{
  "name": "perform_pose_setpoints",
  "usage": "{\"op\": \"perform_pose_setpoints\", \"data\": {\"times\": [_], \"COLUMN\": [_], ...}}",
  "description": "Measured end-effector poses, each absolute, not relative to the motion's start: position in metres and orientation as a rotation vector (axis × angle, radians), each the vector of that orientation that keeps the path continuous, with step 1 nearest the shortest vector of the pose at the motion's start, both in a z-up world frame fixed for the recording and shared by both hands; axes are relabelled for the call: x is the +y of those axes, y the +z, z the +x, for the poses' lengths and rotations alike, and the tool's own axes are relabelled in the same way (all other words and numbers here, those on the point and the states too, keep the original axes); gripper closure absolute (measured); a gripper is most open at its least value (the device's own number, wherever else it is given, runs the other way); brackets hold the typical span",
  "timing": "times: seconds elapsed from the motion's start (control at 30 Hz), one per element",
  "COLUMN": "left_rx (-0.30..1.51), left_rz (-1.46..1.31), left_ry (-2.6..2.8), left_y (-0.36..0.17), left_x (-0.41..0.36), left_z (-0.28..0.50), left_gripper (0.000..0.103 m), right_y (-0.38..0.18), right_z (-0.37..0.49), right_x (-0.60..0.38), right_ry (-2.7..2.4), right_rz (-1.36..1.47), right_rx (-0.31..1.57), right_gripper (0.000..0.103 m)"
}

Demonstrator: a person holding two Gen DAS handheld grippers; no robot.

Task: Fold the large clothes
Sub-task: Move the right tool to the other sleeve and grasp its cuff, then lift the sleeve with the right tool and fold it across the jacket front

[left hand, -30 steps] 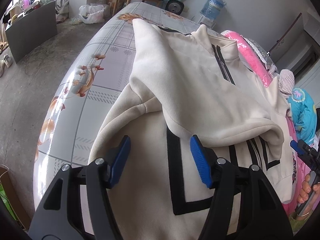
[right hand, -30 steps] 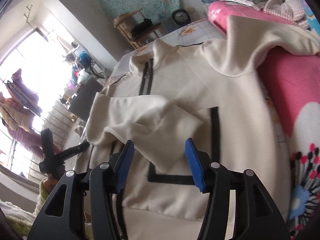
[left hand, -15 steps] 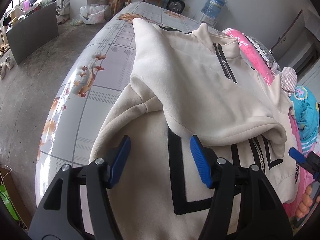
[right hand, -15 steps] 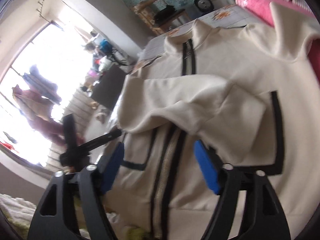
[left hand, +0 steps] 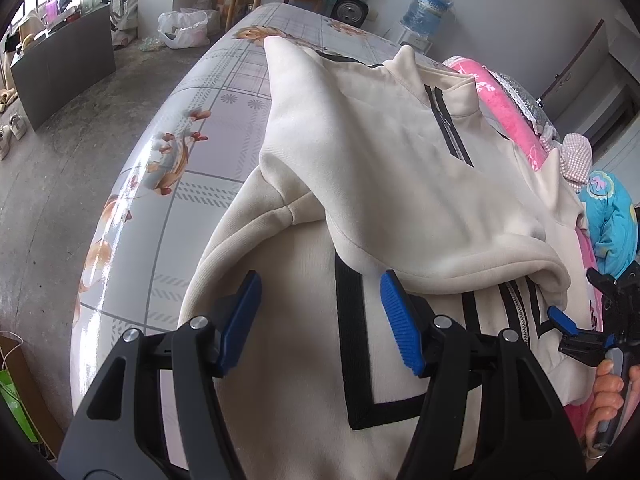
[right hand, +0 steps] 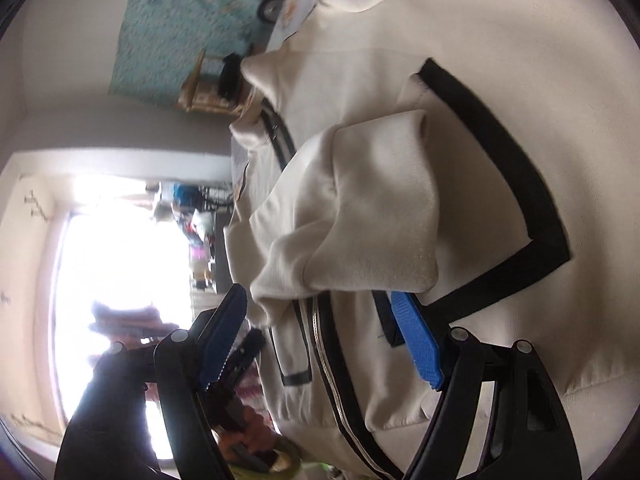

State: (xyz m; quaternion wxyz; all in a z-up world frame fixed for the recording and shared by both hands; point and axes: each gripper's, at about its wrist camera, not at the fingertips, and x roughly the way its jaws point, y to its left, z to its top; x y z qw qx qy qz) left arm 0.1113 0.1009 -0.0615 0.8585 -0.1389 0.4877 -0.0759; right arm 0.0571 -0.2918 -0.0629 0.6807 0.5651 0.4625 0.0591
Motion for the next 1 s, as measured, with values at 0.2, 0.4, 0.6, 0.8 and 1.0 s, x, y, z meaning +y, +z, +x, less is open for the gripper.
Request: {"op": "perform_pose_setpoints", "data": {"times": [0.2,0.4,0.6,0.8,1.0], "left_rx": [1.017,1.015,1.011,1.007,0.987], "left_rz": [-0.313,-0.306,-0.309,-0.308,-0.316], "left_ry": [-0.167,-0.175,-0.178,-0.186,-0.197], "left_y": [-0.062,-0.062,-0.062,-0.062,-0.062], "left_x": [0.104,0.104,0.105,0.106,0.108], "left_z": [0.11,0.109,0.11,0.109,0.106], "left_gripper": [0.044,0.044,0.044,0.044,0.044], "right_y": [-0.073,-0.071,-0.073,-0.074,-0.026], "right_z": [0.044,0.041,0.061,0.076,0.095], "right_x": [-0.299,-0.311,-0.317,-0.32,-0.311], "right_ry": [0.046,-0.03,0.007,-0.007,0.104], "right_rz": [1.371,1.313,1.211,1.089,0.95], "right_rx": [0.996,0.98,1.011,1.045,0.977], "right_gripper": [0.03,0.034,0.043,0.077,0.093]}}
